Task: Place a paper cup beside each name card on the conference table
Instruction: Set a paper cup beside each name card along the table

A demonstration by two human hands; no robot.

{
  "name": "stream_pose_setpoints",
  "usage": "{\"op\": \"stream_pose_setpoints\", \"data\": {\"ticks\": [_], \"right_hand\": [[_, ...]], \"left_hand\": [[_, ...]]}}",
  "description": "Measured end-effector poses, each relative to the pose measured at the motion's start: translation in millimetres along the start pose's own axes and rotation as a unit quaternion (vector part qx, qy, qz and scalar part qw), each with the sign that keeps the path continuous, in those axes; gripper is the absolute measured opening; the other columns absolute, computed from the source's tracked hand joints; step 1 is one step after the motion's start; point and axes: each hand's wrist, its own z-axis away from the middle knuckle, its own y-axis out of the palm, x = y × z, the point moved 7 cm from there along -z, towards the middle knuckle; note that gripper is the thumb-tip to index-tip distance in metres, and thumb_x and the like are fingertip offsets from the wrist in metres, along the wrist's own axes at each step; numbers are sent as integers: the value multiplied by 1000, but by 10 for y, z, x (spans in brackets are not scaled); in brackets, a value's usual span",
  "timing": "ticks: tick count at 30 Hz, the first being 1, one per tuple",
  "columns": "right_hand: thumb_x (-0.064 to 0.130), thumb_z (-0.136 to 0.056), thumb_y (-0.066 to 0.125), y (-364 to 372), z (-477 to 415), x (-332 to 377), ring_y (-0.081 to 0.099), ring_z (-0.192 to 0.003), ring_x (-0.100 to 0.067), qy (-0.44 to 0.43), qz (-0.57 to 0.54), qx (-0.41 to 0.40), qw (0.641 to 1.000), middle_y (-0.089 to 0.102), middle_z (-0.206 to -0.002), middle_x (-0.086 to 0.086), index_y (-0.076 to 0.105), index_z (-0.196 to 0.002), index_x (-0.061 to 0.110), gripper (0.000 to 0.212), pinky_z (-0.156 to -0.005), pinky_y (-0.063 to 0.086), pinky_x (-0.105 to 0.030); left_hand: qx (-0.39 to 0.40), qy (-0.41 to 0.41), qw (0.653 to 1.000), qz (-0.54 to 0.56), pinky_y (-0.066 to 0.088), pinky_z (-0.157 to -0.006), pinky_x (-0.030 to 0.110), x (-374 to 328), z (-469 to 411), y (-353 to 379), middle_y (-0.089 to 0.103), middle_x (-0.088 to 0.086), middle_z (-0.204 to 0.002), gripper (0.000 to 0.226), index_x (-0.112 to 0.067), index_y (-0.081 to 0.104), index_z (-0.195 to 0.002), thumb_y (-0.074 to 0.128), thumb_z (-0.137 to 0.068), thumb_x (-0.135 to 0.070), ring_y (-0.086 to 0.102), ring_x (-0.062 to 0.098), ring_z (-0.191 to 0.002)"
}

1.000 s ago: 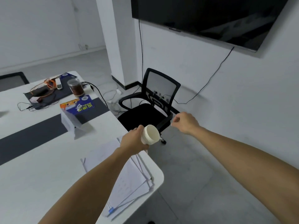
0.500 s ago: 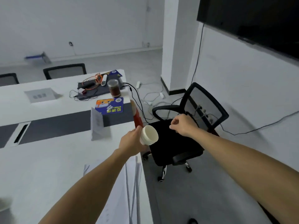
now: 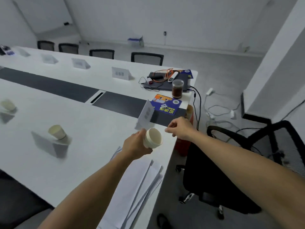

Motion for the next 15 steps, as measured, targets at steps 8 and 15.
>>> {"op": "stream_pose_setpoints", "data": {"ticks": [8,15], "right_hand": [[27,-82,80,221,-788,774,69,-72,-16,-72,24,47,996,72,-78,-3,70,-80,16,15,-67,59,-34],[20,-79,82,538,-1273,1152,67,-67,-14,-77,1,108,991,72,-81,-7,70,-85,10,16,-55,55,-24]], "left_hand": [[-54,-63,996,15,40,-67,30,454,-468,-495,65,-3,-112,62,-24,47,-120,82,-70,-36,52,17,-86],[-71,-104,992,27,51,-70,35,861,-638,-630,64,-4,-107,62,-26,46,-117,80,-67,-40,59,22,-90]]}}
